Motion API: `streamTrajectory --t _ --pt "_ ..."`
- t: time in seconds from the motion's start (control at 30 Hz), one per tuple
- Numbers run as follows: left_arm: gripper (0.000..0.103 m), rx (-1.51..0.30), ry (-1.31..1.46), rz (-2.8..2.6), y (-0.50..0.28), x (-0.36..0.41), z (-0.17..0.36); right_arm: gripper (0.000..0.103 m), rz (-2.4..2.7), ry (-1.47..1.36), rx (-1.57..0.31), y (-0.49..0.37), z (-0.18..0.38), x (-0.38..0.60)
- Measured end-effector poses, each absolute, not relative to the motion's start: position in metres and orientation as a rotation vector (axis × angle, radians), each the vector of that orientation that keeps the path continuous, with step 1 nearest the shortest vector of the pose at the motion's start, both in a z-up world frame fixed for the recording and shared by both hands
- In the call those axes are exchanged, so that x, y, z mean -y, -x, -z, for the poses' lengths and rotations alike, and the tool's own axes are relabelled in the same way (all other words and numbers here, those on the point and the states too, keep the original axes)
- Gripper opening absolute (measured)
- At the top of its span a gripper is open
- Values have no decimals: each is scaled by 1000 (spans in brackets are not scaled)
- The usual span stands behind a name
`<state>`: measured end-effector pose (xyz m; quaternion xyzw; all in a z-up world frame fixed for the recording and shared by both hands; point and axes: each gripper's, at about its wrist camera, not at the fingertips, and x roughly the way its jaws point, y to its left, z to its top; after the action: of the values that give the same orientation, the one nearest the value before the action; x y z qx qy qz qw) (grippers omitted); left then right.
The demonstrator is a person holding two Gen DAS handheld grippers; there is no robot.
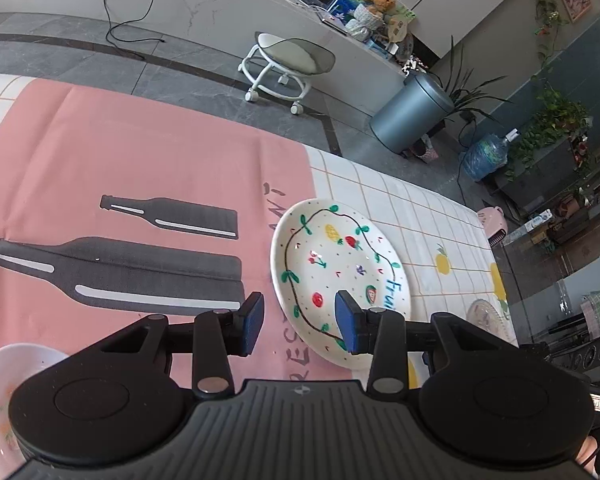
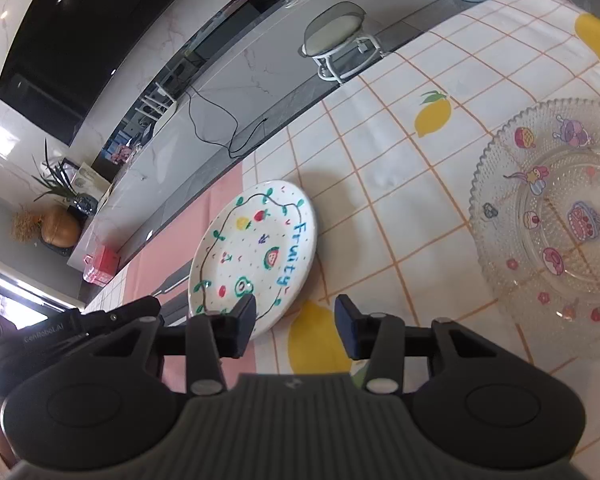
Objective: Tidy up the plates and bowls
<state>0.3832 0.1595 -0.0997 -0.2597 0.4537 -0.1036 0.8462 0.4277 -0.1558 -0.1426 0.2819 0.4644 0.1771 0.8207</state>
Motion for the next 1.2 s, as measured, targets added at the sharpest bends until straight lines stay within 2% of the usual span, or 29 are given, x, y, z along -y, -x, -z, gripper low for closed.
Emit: streamTrajectory --t 0.17,0.3,0.4,0.47,0.57,0.63,1.2 --pt "43 -967 586 205 -392 -165 113 44 -369 -667 -978 -440 155 160" --pt "35 -959 605 196 -398 -165 117 42 -388 -693 -958 -446 159 156" --pt "28 -954 619 184 -400 -167 120 28 -381 -712 -957 -450 164 152" --pt "23 -955 623 178 -400 -168 121 13 -368 -734 -962 -452 168 153" --pt "11 -959 631 185 -400 -169 122 8 -360 -779 -955 -454 173 157" --pt "9 -966 641 176 -400 -167 120 5 -348 -783 -959 -453 173 158" --pt "9 -979 609 199 -337 -158 79 5 -361 -826 -1004 -391 146 169"
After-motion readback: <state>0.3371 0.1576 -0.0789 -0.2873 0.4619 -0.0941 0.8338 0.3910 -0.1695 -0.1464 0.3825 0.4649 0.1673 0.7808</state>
